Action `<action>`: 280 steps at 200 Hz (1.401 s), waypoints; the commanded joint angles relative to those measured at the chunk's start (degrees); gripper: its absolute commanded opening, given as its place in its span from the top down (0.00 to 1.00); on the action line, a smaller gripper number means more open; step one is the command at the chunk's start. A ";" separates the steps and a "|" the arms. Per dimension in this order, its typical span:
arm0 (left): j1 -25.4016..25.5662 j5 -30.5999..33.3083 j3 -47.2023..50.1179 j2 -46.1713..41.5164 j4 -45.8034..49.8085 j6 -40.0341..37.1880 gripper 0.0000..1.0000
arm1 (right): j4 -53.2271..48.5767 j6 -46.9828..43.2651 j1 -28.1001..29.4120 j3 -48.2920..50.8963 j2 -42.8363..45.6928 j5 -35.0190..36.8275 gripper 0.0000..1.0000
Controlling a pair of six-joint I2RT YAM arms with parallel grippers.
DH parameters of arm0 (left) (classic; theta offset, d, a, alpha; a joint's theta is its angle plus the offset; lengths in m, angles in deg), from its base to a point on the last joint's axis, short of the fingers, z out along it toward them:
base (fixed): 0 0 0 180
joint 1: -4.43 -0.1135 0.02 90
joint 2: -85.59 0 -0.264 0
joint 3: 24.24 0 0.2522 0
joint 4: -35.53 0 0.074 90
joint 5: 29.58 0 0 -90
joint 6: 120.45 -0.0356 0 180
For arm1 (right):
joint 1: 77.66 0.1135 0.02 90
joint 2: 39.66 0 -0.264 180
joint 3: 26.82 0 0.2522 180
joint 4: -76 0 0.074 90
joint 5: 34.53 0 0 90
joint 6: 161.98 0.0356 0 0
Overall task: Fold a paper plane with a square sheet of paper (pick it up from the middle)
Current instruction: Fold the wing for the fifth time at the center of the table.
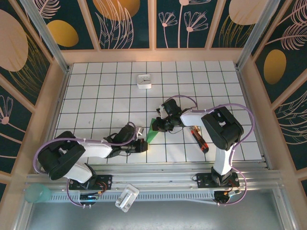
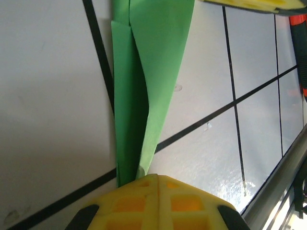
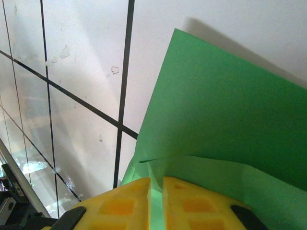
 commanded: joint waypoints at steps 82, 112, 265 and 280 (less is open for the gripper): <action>1.04 -1.06 0.58 -13.88 15.43 1.28 0.99 | -3.73 -1.56 -0.95 0.49 -3.07 5.34 0.85; 1.12 -2.51 -2.14 -12.69 6.00 2.96 0.95 | -3.62 -1.49 -0.89 0.49 -3.05 5.25 0.84; -2.37 -1.12 -6.95 5.94 3.83 -2.85 1.00 | -3.28 -1.73 -0.96 0.42 -2.90 4.90 0.84; -2.31 -0.82 -5.99 5.41 4.22 -2.77 1.00 | -3.18 -1.66 -1.03 0.32 -2.83 4.65 0.84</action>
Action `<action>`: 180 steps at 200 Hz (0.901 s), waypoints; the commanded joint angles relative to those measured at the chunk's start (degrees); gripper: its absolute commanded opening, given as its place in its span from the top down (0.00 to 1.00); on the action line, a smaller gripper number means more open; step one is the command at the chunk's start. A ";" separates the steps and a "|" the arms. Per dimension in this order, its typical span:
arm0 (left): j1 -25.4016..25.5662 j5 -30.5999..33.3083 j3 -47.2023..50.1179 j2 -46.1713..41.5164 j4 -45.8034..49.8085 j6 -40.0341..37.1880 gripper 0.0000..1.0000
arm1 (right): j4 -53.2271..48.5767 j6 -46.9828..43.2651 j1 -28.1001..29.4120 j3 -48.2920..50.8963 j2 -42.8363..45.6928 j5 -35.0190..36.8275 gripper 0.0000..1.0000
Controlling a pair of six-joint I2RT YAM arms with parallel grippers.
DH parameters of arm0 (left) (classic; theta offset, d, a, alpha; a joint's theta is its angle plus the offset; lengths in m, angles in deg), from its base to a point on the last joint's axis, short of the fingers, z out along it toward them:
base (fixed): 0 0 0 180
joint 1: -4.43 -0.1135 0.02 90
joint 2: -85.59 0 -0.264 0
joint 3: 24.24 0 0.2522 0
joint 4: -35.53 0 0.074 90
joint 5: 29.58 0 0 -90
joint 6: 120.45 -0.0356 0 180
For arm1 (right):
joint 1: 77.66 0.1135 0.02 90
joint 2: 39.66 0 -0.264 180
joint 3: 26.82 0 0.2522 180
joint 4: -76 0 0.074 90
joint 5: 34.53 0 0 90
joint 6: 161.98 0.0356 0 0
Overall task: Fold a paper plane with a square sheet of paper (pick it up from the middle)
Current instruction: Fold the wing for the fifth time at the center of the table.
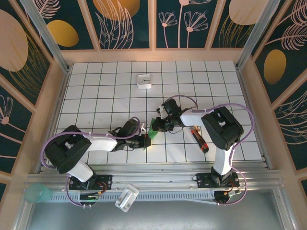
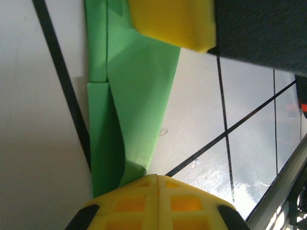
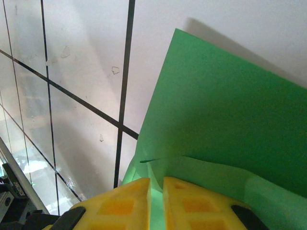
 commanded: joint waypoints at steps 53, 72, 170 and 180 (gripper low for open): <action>-0.34 1.82 2.95 -0.35 3.01 -1.13 1.00 | -2.76 -1.29 -0.91 -0.49 -2.51 4.37 0.83; -0.45 1.79 3.17 0.04 3.28 -0.46 1.00 | -3.14 -1.55 -0.95 -1.26 -2.48 3.89 0.83; -0.63 -1.09 6.47 1.19 0.00 4.08 1.00 | 9.75 7.97 0.41 4.92 7.55 -7.16 0.78; -0.66 -1.07 6.71 1.19 -0.11 4.25 1.00 | 11.09 9.37 0.78 6.61 8.37 -6.97 0.79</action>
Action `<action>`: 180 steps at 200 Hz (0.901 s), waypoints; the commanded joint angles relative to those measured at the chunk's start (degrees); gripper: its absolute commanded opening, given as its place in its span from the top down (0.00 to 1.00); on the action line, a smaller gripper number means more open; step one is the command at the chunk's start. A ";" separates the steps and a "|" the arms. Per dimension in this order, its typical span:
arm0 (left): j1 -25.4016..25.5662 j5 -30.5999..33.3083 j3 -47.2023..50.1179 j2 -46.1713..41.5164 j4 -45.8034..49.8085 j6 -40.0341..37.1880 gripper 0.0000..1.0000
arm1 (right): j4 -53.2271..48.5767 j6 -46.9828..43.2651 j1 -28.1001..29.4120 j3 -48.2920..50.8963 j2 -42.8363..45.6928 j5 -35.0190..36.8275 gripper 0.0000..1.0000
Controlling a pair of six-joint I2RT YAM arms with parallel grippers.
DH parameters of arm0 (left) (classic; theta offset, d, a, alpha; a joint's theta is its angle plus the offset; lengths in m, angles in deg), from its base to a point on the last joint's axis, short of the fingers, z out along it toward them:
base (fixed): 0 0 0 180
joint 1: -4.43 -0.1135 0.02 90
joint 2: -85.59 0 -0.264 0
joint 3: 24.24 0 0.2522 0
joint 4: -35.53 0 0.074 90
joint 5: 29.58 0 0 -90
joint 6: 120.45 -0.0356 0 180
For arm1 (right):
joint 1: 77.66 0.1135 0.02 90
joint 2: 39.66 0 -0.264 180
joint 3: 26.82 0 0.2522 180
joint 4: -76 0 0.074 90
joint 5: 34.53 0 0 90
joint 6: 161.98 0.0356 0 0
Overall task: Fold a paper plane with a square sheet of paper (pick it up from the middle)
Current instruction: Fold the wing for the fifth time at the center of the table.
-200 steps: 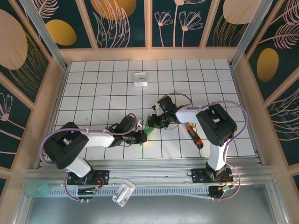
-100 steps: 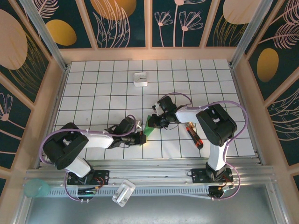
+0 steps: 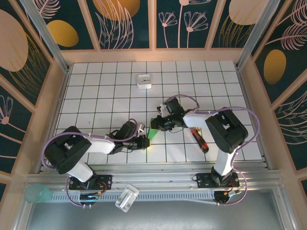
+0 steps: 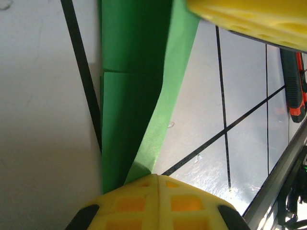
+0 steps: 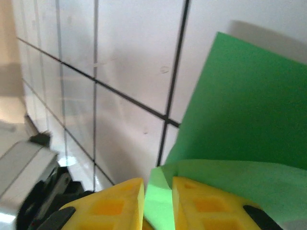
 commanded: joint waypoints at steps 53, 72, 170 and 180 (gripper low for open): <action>-0.11 0.11 2.66 2.10 6.23 1.29 1.00 | 11.09 9.47 3.52 9.25 4.65 -0.98 0.83; -0.14 0.02 2.63 2.11 6.43 1.32 1.00 | 12.53 10.59 4.33 9.78 3.76 -1.06 0.84; -0.20 0.03 2.46 2.40 8.28 0.53 1.00 | 15.40 11.68 5.97 9.65 -2.13 -0.80 0.85; -0.19 -0.06 2.28 2.71 8.74 0.08 1.00 | 14.72 11.14 5.65 9.16 -2.79 -0.55 0.86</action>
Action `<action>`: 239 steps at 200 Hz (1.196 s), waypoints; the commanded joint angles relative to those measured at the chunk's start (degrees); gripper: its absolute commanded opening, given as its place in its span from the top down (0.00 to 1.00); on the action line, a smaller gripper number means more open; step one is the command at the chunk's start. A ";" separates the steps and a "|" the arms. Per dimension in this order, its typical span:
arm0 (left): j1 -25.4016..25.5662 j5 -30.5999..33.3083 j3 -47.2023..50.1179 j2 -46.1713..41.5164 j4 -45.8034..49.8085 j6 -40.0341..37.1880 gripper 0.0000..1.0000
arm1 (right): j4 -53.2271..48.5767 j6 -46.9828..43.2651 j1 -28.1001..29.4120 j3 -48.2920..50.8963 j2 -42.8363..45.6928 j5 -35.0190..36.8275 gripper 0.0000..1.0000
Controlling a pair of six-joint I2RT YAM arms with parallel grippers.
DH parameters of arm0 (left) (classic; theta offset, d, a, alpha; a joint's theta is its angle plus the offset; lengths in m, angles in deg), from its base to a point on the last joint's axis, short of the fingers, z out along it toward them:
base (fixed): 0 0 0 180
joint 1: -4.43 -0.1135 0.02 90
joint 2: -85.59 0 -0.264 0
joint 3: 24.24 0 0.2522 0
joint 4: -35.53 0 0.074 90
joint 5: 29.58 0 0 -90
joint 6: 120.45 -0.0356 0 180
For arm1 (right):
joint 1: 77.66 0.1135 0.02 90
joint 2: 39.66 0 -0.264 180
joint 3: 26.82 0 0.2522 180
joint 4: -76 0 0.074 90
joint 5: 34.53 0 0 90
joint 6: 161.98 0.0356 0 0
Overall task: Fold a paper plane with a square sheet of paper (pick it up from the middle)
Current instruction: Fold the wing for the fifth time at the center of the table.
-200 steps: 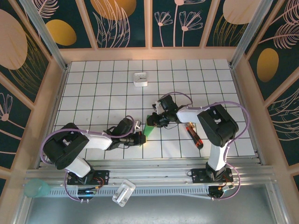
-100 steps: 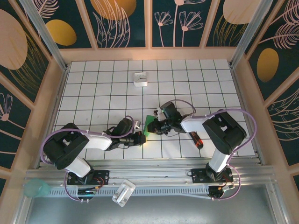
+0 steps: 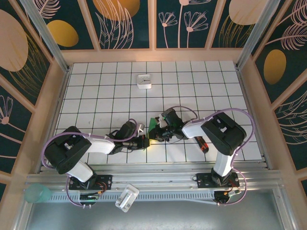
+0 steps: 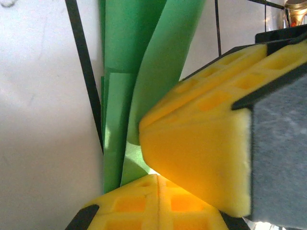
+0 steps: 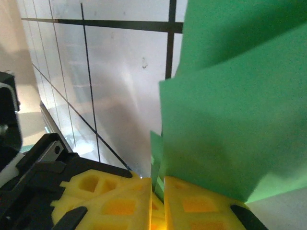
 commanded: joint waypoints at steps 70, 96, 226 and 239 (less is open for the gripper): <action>-0.11 0.51 1.98 4.17 12.63 -4.74 1.00 | -5.85 -5.98 -4.62 -3.91 -4.66 1.67 0.86; -0.11 0.76 2.42 4.69 13.44 -5.95 1.00 | -7.62 -7.63 -6.48 -4.98 -5.13 1.94 0.86; -0.11 0.95 3.88 5.32 13.71 -7.13 1.00 | -13.58 -13.94 -16.84 -10.79 -9.19 3.97 0.86; -0.11 1.03 3.88 5.23 13.71 -7.10 1.00 | -14.00 -14.20 -17.82 -11.25 -9.80 4.34 0.86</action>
